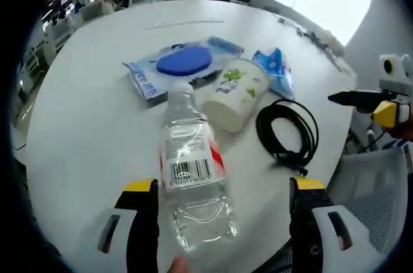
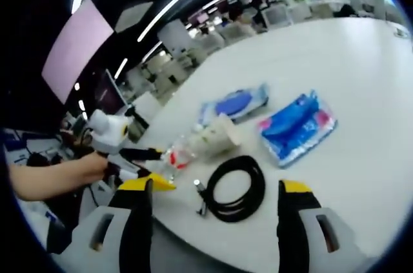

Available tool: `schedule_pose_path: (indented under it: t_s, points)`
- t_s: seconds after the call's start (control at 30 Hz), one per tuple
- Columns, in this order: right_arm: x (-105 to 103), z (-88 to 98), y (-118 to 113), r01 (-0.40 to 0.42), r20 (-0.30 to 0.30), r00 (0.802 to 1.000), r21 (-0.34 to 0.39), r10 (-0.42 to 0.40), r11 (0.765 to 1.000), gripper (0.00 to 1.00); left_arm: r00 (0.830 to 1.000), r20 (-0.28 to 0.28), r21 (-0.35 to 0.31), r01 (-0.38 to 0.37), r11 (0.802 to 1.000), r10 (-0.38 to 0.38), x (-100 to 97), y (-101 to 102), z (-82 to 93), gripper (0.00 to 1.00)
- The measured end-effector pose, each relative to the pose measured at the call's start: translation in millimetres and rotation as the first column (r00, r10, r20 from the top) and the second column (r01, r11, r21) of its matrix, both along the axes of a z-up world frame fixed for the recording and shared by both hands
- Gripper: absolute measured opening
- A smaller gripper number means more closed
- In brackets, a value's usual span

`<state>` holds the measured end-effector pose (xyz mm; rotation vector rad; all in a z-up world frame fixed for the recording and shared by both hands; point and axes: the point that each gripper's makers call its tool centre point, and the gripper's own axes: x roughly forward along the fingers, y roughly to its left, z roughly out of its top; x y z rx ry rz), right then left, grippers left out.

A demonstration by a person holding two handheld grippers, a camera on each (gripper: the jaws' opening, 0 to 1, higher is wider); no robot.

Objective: Arrange the tabletop items into an orderly group along one side of the table until the central work area is clear of visible clutter.

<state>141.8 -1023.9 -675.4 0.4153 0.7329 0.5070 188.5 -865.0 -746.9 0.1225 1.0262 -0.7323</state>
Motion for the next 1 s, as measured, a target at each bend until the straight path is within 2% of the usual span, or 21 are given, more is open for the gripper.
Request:
schedule_pose_path:
  t_s: [0.4, 0.67, 0.87, 0.9, 1.0]
  points:
    - [0.5, 0.5, 4.0, -0.005, -0.001, 1.000, 0.022, 0.005, 1.000, 0.77, 1.000, -0.010, 0.006, -0.011, 1.000, 0.011, 1.4, -4.3, -3.7, 0.79]
    - [-4.7, -3.0, 6.6, -0.022, -0.018, 1.000, 0.030, 0.022, 0.999, 0.76, 1.000, -0.009, 0.036, -0.016, 0.999, 0.016, 3.6, -5.3, -9.1, 0.77]
    - [-6.9, -4.2, 11.0, -0.022, -0.028, 0.999, 0.043, 0.024, 0.999, 0.76, 1.000, -0.005, 0.081, -0.030, 0.996, 0.030, 6.3, 0.2, -14.2, 0.69]
    - [-6.8, -3.6, 14.4, -0.026, -0.029, 0.999, 0.051, 0.027, 0.998, 0.75, 1.000, 0.011, 0.090, -0.026, 0.996, 0.025, 8.9, 1.5, -13.7, 0.67]
    - [-7.1, -1.8, 24.8, -0.053, -0.028, 0.998, 0.060, 0.055, 0.997, 0.74, 0.999, 0.013, 0.096, -0.045, 0.994, 0.044, 11.4, 4.0, -14.4, 0.62]
